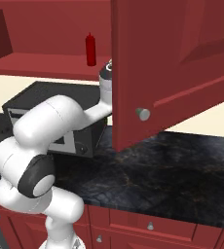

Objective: Move the ketchup and shaker from the cabinet to the dining counter.

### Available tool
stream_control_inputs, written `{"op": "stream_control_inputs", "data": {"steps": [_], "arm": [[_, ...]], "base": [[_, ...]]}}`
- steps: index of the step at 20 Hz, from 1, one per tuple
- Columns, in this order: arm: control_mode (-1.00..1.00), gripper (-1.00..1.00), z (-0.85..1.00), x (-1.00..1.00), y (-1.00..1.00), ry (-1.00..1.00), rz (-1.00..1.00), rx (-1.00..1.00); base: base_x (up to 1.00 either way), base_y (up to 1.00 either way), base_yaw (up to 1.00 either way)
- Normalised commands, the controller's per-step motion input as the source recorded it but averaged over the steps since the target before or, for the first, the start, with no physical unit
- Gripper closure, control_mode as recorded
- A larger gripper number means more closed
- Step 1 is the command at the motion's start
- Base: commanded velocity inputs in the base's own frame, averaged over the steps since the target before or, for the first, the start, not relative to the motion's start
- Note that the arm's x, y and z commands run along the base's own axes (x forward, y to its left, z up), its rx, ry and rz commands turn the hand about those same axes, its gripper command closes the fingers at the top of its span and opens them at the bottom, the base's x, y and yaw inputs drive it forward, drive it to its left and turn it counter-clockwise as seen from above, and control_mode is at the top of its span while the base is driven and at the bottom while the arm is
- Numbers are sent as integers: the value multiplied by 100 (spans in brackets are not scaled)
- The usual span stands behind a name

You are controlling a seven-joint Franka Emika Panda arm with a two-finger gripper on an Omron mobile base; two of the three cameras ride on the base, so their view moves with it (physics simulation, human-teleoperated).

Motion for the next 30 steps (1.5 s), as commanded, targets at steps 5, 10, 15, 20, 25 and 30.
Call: {"op": "stream_control_inputs", "data": {"steps": [5, 10, 15, 20, 25, 30], "arm": [[-100, -100, 0, -100, -100, -16, -12, -1], [-100, -100, 4, -83, -79, -17, -5, -1], [-100, -100, 12, -51, 47, -14, 13, -2], [-100, -100, 0, -61, 100, -4, 27, -15], [-100, -100, 0, -49, 100, 0, 38, -13], [-100, -100, 0, -49, 100, -2, 39, -7]], "base": [[0, 0, 0], [0, 0, 0], [0, 0, 0], [0, 0, 0], [0, 0, 0], [0, 0, 0]]}}
